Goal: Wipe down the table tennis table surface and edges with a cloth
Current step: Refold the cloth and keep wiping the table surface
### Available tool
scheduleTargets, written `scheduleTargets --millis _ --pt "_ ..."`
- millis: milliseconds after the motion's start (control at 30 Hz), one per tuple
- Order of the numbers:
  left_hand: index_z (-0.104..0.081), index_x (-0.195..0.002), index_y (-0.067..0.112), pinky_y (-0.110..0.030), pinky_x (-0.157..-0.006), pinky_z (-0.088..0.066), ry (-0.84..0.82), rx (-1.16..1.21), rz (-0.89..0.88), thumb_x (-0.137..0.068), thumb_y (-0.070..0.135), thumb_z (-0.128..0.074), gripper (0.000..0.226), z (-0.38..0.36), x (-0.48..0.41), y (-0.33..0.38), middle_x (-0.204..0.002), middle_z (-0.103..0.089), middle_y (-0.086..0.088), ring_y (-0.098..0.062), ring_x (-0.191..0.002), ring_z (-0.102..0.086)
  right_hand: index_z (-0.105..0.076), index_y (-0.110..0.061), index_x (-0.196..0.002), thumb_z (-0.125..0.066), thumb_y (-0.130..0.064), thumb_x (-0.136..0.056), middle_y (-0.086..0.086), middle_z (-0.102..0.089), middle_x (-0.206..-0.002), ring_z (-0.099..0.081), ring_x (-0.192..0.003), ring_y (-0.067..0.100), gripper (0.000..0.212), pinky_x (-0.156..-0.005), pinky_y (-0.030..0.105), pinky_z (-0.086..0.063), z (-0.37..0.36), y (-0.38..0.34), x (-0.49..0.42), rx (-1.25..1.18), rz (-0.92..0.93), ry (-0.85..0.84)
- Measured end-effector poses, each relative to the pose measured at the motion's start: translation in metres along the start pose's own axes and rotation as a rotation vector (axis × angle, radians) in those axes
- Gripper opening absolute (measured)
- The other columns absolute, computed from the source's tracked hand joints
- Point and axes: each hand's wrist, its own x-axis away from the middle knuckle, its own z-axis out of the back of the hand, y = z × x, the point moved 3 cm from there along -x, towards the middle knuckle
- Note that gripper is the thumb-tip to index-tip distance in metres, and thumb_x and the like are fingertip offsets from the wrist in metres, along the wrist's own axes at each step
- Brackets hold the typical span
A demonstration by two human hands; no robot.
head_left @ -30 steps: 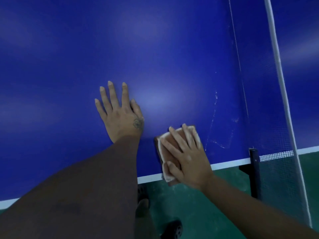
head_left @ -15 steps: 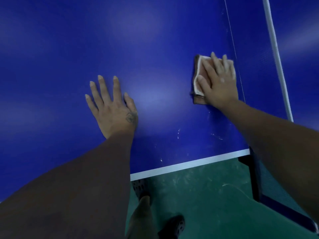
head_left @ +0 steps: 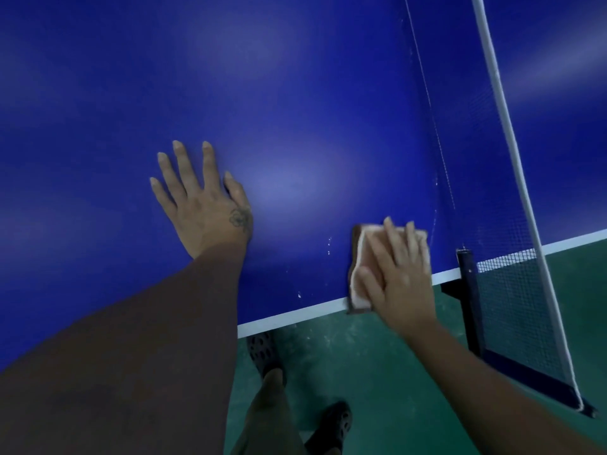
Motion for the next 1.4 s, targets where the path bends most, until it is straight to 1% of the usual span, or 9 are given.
scheduleTargets --millis 167,233,367,500,600,800,967,1133,1400 --pt "-0.024 -0.174 0.032 -0.058 -0.136 -0.004 -0.018 -0.006 0.000 -0.114 0.049 -0.022 0.062 0.001 -0.002 0.001 -0.184 -0.009 -0.007 -0.033 -0.170 -0.004 -0.037 -0.027 -0.166 -0.027 -0.062 -0.109 0.004 -0.015 -0.180 -0.004 -0.166 0.040 0.068 -0.132 0.063 -0.004 0.005 -0.016 -0.101 -0.031 -0.385 0.072" --pt "-0.022 -0.174 0.033 -0.057 -0.137 -0.003 -0.039 -0.004 0.005 -0.113 0.050 -0.020 0.063 0.001 -0.002 0.000 -0.184 -0.007 -0.006 -0.032 -0.170 -0.001 -0.039 -0.030 -0.166 -0.027 -0.064 -0.110 0.004 -0.015 -0.180 -0.005 -0.165 0.041 0.066 -0.132 0.063 -0.003 0.000 -0.051 -0.115 -0.019 -0.312 0.067" --pt "-0.020 -0.175 0.033 -0.057 -0.137 -0.001 -0.059 -0.004 0.002 -0.114 0.050 -0.020 0.063 0.004 -0.001 0.001 -0.184 -0.005 -0.006 -0.032 -0.170 0.000 -0.044 -0.029 -0.164 -0.039 -0.059 -0.111 0.005 -0.023 -0.178 -0.011 -0.165 0.043 0.061 -0.130 0.066 -0.012 -0.015 -0.107 -0.056 -0.047 0.075 0.082" --pt "-0.019 -0.175 0.033 -0.057 -0.136 -0.001 -0.064 -0.023 0.000 -0.114 0.050 -0.019 0.063 0.005 0.000 0.000 -0.184 -0.005 -0.006 -0.032 -0.170 0.000 -0.040 -0.032 -0.165 -0.044 -0.051 -0.111 -0.002 -0.019 -0.179 -0.011 -0.166 0.038 0.057 -0.129 0.067 -0.016 -0.019 -0.085 0.023 -0.077 0.258 -0.031" --pt "-0.020 -0.174 0.032 -0.057 -0.137 -0.001 -0.054 -0.018 0.001 -0.114 0.050 -0.019 0.063 0.004 0.000 0.000 -0.184 -0.006 -0.006 -0.032 -0.170 0.000 -0.041 -0.033 -0.165 -0.040 -0.051 -0.112 -0.003 -0.019 -0.179 -0.009 -0.166 0.036 0.056 -0.128 0.068 -0.017 -0.012 -0.050 0.039 -0.067 0.231 -0.077" --pt "-0.022 -0.174 0.032 -0.058 -0.136 -0.002 -0.045 0.000 -0.007 -0.113 0.051 -0.021 0.064 0.002 0.000 0.001 -0.184 -0.007 -0.007 -0.033 -0.170 -0.002 -0.043 -0.029 -0.164 -0.039 -0.059 -0.111 0.004 -0.026 -0.177 -0.012 -0.165 0.039 0.061 -0.131 0.065 -0.010 -0.010 -0.066 -0.038 -0.022 -0.048 0.071" --pt "-0.016 -0.175 0.034 -0.060 -0.136 -0.001 -0.083 -0.005 -0.059 -0.113 0.055 -0.018 0.065 0.004 0.002 -0.002 -0.184 -0.002 -0.007 -0.034 -0.170 0.001 -0.043 -0.031 -0.164 -0.045 -0.060 -0.109 0.001 -0.020 -0.179 -0.010 -0.166 0.038 0.062 -0.130 0.066 -0.013 -0.019 -0.096 -0.005 -0.071 0.101 0.056" --pt "-0.008 -0.175 0.038 -0.061 -0.136 -0.003 -0.116 -0.062 -0.173 -0.114 0.057 -0.015 0.064 0.006 0.064 -0.008 -0.184 0.004 -0.004 -0.032 -0.170 0.006 -0.043 -0.030 -0.164 -0.049 -0.051 -0.110 -0.001 -0.019 -0.179 -0.010 -0.166 0.038 0.059 -0.129 0.067 -0.016 -0.012 -0.061 0.039 -0.097 0.124 -0.026" --pt "-0.023 -0.174 0.037 -0.060 -0.136 -0.007 -0.019 -0.017 -0.181 -0.114 0.055 -0.029 0.063 -0.001 0.090 -0.012 -0.184 -0.010 -0.004 -0.032 -0.170 -0.004 -0.043 -0.029 -0.164 -0.042 -0.053 -0.111 0.003 -0.028 -0.176 -0.019 -0.164 0.040 0.058 -0.130 0.065 -0.011 0.006 -0.012 -0.111 -0.032 0.096 0.062"
